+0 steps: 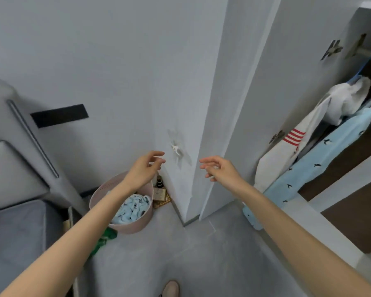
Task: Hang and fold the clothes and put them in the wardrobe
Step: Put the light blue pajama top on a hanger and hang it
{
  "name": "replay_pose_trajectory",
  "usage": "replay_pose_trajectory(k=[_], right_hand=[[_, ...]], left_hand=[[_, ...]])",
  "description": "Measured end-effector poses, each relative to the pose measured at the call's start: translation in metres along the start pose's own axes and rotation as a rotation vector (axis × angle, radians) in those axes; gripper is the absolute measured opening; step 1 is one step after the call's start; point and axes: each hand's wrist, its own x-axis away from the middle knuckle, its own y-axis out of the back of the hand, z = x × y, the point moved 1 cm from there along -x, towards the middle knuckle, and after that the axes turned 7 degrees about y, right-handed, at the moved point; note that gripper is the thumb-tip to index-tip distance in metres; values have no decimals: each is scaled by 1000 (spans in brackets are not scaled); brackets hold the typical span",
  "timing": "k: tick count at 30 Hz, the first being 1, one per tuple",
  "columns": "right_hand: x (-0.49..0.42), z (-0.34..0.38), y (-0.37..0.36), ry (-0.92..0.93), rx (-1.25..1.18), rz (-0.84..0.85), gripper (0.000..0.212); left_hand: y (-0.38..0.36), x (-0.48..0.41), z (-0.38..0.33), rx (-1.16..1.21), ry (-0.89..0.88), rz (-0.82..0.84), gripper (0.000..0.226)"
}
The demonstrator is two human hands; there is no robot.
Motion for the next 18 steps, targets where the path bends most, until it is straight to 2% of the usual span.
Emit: replay_pose_trajectory(k=[9, 18], right_hand=[[-18, 6, -131, -33, 20, 248, 18], [-95, -15, -272, -88, 118, 355, 21]], left_hand=[[87, 51, 115, -1, 240, -212, 25], [172, 14, 235, -58, 412, -224, 29]])
